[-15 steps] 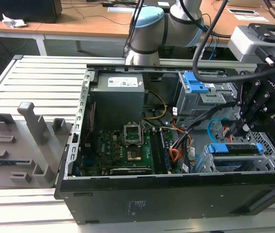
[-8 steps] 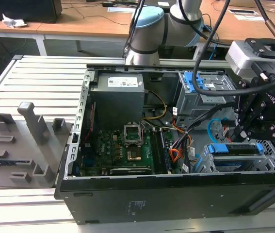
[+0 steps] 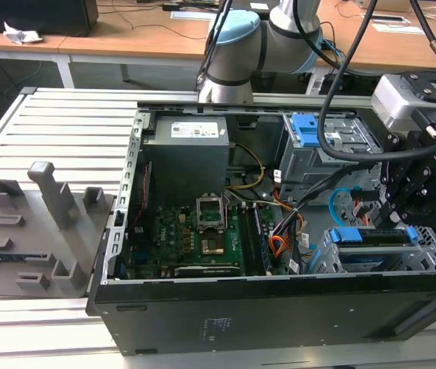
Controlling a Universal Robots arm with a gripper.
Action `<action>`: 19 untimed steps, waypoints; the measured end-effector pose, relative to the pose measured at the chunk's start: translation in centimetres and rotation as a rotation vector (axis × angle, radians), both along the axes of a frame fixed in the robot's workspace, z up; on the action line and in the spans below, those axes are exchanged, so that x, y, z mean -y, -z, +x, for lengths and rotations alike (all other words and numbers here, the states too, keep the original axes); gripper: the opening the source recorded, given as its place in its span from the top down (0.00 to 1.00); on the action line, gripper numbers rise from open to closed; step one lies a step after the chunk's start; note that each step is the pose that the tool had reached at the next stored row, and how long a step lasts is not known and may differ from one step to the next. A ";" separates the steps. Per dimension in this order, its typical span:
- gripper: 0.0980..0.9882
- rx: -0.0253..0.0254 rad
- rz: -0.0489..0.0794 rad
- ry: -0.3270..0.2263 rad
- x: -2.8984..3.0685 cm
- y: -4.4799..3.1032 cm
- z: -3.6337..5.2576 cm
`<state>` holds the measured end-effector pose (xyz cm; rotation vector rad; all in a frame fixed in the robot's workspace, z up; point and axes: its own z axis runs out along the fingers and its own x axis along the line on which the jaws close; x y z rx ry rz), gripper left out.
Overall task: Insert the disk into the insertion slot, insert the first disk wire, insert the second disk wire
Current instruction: 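Insert the disk into the insertion slot, then insert the first disk wire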
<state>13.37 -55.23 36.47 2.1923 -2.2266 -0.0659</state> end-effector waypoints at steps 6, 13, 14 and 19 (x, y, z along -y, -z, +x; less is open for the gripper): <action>0.99 0.0000 0.000 0.000 0.00 0.05 0.01; 0.85 0.0000 0.000 0.000 0.00 0.09 0.01; 0.85 0.0000 0.000 0.000 0.00 0.09 0.01; 0.78 0.0000 0.000 -0.001 -1.62 0.10 0.60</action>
